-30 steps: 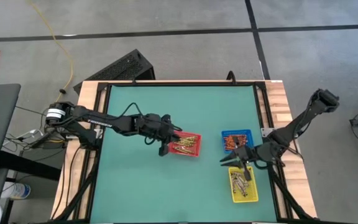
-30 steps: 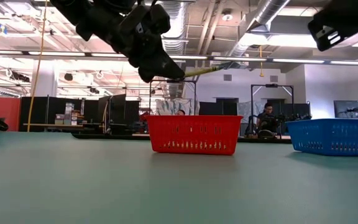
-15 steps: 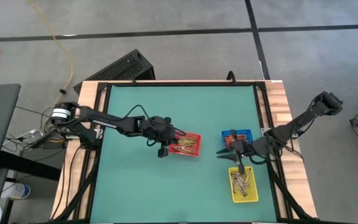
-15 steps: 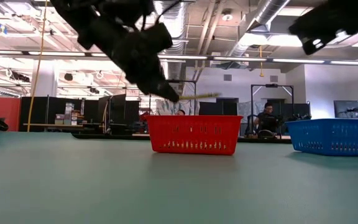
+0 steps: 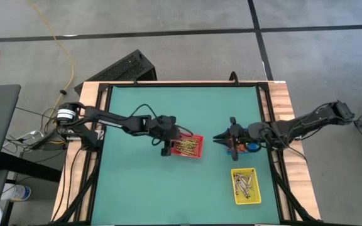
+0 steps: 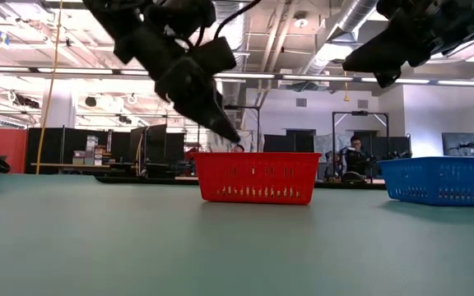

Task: Sort crayons
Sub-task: Return to Home Position

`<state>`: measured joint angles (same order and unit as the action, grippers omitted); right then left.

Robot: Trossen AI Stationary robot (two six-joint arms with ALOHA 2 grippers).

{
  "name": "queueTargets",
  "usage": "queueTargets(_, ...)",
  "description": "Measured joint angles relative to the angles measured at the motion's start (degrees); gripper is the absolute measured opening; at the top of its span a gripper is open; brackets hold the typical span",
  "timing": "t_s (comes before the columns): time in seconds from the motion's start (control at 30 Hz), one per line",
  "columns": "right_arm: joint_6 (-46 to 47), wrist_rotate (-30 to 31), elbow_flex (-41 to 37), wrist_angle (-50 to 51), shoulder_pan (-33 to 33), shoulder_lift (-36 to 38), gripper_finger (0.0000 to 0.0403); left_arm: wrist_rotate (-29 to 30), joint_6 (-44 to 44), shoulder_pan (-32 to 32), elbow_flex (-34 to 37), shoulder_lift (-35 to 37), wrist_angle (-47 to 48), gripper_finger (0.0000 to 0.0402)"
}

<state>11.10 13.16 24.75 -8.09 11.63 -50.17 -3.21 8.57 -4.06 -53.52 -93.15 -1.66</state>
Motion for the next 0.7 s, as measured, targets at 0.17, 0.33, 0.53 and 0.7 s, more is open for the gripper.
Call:
queueTargets(0.17, -1.22, -0.08, 0.00, -0.23, -1.06, 0.00, 0.0063, -0.84, 2.31, -1.50, -0.54, 4.77, 0.45, 0.0156)
queueTargets(0.33, -3.35, -1.08, 0.02, -4.02, -4.74, 0.06, 0.0063, -6.20, 3.71, -3.95, -0.56, 7.29, -1.69, 0.0147)
queueTargets(0.53, -6.27, -8.93, 0.04, -3.56, -11.24, 4.26, 0.0063, -13.74, 3.77, -8.09, -0.28, 8.78, -2.81, 0.0138)
queueTargets(0.7, -9.05, -12.26, 0.04, -0.60, -17.32, 9.02, 0.0063, -12.69, 0.90, -10.96, 5.75, 13.03, -10.62, 0.0129)
